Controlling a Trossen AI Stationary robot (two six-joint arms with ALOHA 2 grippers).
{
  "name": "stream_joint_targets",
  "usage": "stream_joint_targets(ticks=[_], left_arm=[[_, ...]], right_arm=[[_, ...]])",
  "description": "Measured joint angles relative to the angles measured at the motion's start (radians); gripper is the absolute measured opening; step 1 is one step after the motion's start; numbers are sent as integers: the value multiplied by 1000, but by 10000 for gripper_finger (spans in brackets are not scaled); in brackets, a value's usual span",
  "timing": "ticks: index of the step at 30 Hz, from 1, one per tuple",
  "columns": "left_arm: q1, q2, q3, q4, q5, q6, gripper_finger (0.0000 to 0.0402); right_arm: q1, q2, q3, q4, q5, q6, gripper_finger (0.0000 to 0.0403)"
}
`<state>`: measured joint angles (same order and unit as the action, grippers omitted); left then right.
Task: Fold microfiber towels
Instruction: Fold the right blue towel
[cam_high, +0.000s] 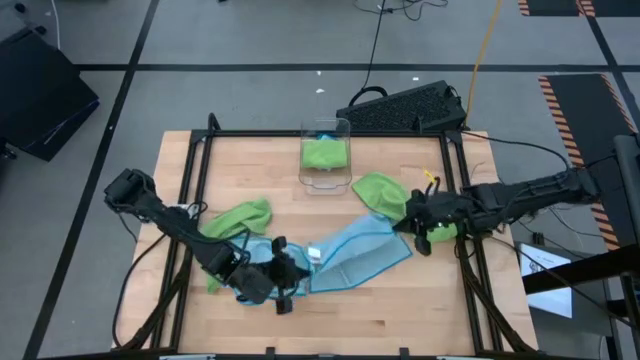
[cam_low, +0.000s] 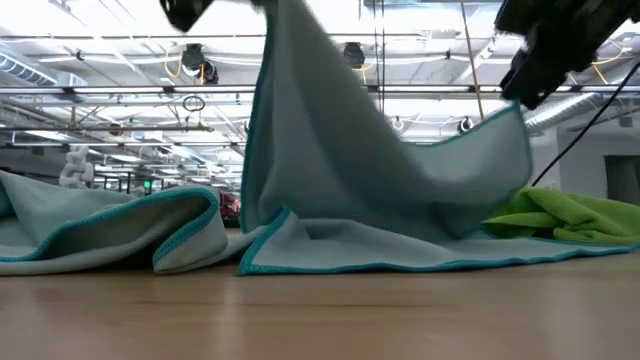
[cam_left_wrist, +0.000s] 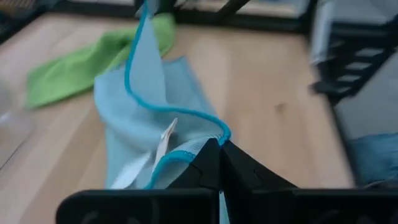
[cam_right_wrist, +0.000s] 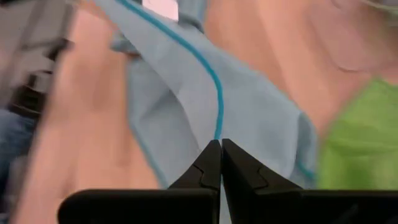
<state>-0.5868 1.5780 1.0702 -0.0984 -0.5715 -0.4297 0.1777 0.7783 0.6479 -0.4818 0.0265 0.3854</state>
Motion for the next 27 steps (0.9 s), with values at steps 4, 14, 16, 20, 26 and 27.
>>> stream_joint_targets(ticks=[4,14,16,20,26,27], left_arm=[[-41,0,0,176,10,114,9],[-132,0,107,374,82,344,4],[-150,-1,187,276,79,403,4],[-179,-1,356,-4,-51,437,5],[-173,-6,482,-502,-373,225,5],[-164,-8,482,-595,-414,159,5]], right_arm=[[186,2,2,120,87,81,0],[593,169,254,206,483,45,0],[633,217,337,186,530,-5,0],[667,282,492,50,613,-52,0],[645,268,566,-149,736,-41,0],[631,257,558,-174,744,-28,0]])
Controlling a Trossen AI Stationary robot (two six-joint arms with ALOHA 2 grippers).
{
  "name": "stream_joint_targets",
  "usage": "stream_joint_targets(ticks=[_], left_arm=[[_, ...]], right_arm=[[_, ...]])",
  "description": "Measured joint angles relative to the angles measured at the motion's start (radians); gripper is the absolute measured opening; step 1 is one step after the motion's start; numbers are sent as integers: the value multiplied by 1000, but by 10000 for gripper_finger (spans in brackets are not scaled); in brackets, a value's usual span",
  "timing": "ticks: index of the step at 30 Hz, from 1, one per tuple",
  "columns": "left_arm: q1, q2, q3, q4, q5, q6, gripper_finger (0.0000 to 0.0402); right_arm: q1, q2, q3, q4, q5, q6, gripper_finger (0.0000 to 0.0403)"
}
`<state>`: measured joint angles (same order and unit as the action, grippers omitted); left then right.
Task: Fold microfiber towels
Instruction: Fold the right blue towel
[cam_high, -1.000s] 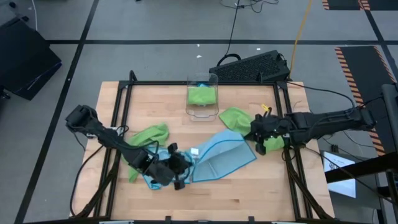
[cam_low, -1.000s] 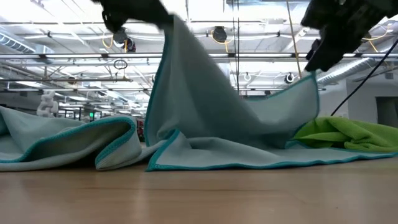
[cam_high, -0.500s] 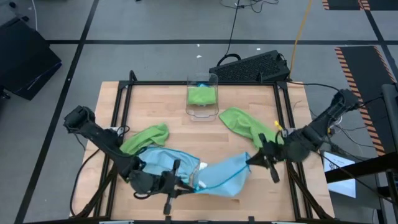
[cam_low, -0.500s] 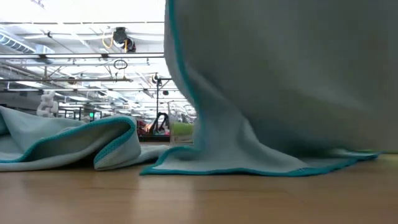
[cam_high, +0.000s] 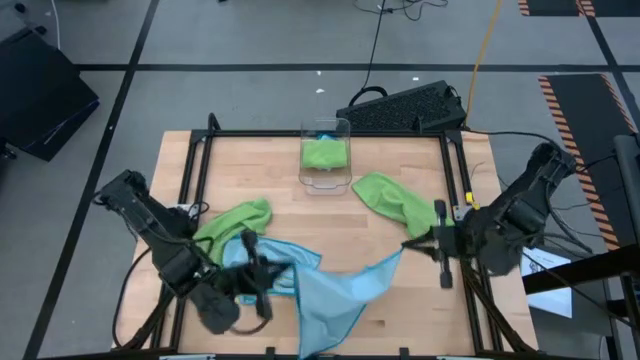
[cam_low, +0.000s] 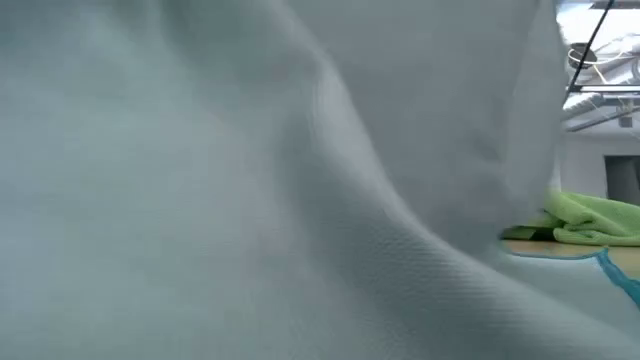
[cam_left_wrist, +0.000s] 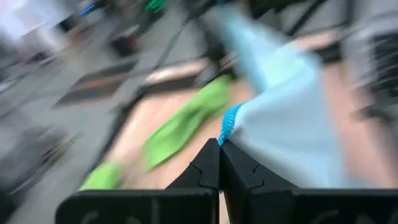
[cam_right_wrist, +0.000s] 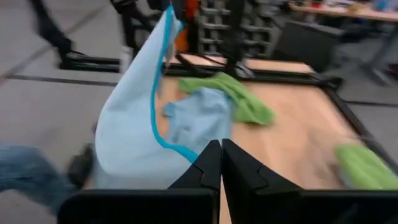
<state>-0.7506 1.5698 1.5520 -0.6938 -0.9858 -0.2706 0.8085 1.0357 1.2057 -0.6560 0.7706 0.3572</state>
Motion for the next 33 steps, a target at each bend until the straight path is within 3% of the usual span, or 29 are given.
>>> stream_joint_targets(ticks=[6,11,16,23,33], left_arm=[[113,-4,-17,-563,-60,-504,5],[222,-4,-82,-726,-59,-659,4],[289,-4,-103,-672,2,-625,4],[257,-4,-103,-390,95,-372,9],[149,-3,-126,-404,153,-461,8]], right_arm=[[-97,-66,-99,-75,19,75,0],[-160,-103,-205,-45,15,100,0],[-213,-119,-299,-3,-11,93,0],[-234,-120,-389,23,-66,91,0],[-233,-120,-570,326,-237,68,0]])
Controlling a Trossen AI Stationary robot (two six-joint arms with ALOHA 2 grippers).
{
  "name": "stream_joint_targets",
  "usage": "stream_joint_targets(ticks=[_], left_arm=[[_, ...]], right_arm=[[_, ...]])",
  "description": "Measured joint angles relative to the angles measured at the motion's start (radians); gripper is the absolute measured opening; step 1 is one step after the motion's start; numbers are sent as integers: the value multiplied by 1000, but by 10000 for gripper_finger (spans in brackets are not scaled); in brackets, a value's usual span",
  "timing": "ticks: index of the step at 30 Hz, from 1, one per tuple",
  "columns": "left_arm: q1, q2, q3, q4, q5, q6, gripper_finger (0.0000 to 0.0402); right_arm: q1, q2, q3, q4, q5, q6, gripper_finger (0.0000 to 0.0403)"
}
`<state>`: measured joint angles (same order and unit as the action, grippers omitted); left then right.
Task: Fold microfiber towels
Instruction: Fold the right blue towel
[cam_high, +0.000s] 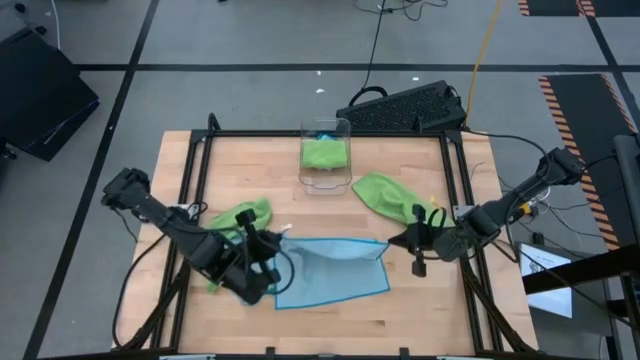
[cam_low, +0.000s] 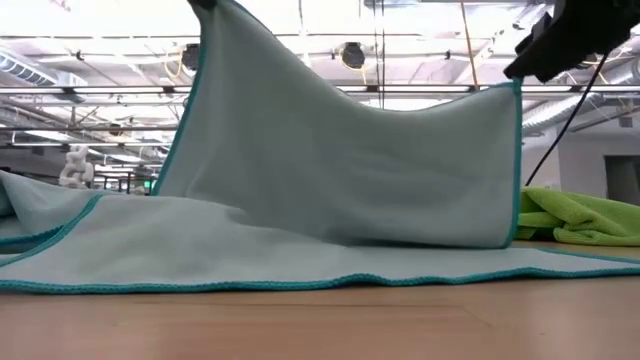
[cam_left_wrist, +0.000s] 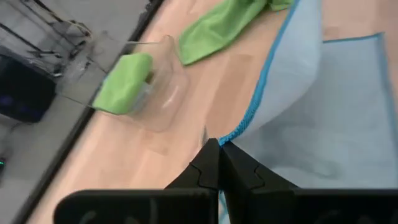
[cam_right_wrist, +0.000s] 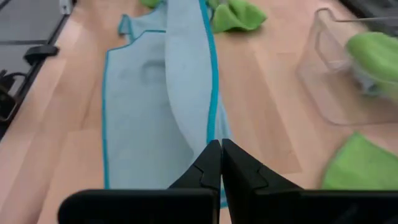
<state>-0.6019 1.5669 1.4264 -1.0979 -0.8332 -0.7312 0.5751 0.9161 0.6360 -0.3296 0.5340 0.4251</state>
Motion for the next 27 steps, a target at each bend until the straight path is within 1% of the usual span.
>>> stream_joint_targets(ticks=[3,5,9,12,16,18,20,21,23,25,27], left_arm=[[-27,0,-13,8,37,-38,4],[-37,0,-32,18,39,-59,6],[-55,0,-66,25,34,-115,10],[-61,0,-105,85,41,-130,4],[-61,0,-155,179,48,-109,10],[-62,0,-172,196,50,-108,8],[-64,0,-181,193,49,-104,4],[-63,0,-181,183,41,-102,4],[-57,-1,-181,147,-7,-101,7],[-47,-11,-181,112,-52,-109,9],[-31,-28,-181,80,-76,-118,9]], right_arm=[[-3,-1,-8,11,-8,-33,0],[-18,-15,-8,14,-2,-75,0],[-75,-73,-7,5,15,-127,0],[-117,-119,-7,-23,10,-140,0],[-164,-152,-8,-41,-84,-119,0],[-175,-154,-17,-30,-135,-109,0],[-189,-152,-24,-17,-145,-133,0],[-202,-153,-24,-9,-143,-155,0],[-241,-156,-24,12,-138,-203,0],[-289,-164,-24,30,-143,-243,0],[-344,-170,-24,50,-143,-277,0]])
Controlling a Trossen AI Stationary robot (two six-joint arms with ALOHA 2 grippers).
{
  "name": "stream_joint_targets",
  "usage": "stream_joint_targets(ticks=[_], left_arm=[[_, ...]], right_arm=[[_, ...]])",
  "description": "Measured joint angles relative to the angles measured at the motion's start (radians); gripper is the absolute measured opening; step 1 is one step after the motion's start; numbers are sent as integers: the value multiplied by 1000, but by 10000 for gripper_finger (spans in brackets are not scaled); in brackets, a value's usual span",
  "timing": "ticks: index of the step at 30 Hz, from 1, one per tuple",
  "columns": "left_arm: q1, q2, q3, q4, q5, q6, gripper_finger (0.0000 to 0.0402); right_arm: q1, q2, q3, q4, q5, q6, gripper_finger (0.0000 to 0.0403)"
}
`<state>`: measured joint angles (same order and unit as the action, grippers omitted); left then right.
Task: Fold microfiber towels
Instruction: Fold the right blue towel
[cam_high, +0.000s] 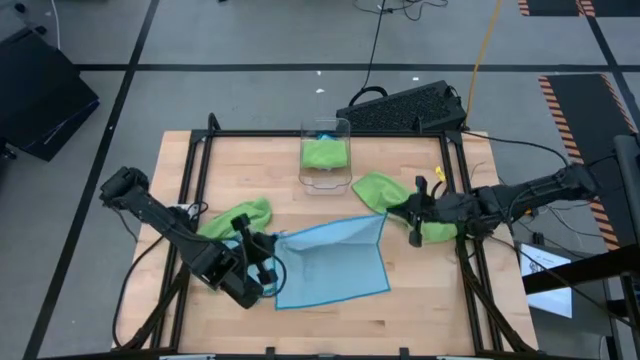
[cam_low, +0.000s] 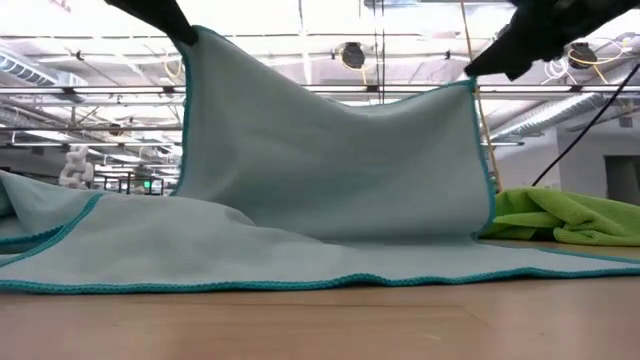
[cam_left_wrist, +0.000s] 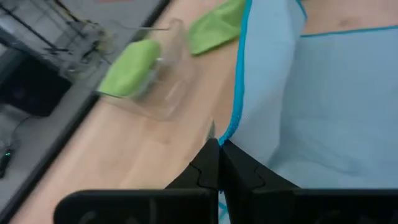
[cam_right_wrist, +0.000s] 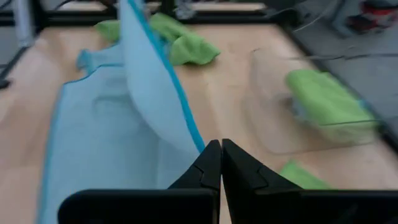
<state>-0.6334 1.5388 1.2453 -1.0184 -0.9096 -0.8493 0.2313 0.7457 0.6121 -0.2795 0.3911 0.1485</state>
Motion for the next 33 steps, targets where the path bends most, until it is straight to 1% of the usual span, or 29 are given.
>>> stream_joint_targets(ticks=[2,7,10,13,14,17,22,23,26,29,33], left_arm=[[16,-17,0,-27,-6,-7,4],[57,-50,0,-40,-10,19,9],[77,-55,1,-40,-5,30,8],[86,-55,1,-40,24,33,4],[86,-55,1,-40,30,34,5],[85,-55,1,-37,43,43,9],[85,-55,1,-35,43,43,5],[83,-55,1,-33,47,42,7],[78,-55,1,-24,65,28,11],[62,-55,1,-22,72,16,5],[27,-55,1,-19,80,-10,10]], right_arm=[[-51,-2,0,9,-15,-34,0],[-203,7,0,62,-134,-120,0],[-286,16,0,71,-248,-129,0],[-337,30,0,65,-352,-131,0],[-348,37,0,70,-369,-134,0],[-379,41,-1,67,-371,-163,0],[-420,41,-1,72,-375,-197,0],[-424,40,-1,73,-395,-193,0],[-427,41,-1,65,-458,-152,0],[-418,40,-2,58,-529,-79,0],[-395,40,-35,90,-552,-29,0]])
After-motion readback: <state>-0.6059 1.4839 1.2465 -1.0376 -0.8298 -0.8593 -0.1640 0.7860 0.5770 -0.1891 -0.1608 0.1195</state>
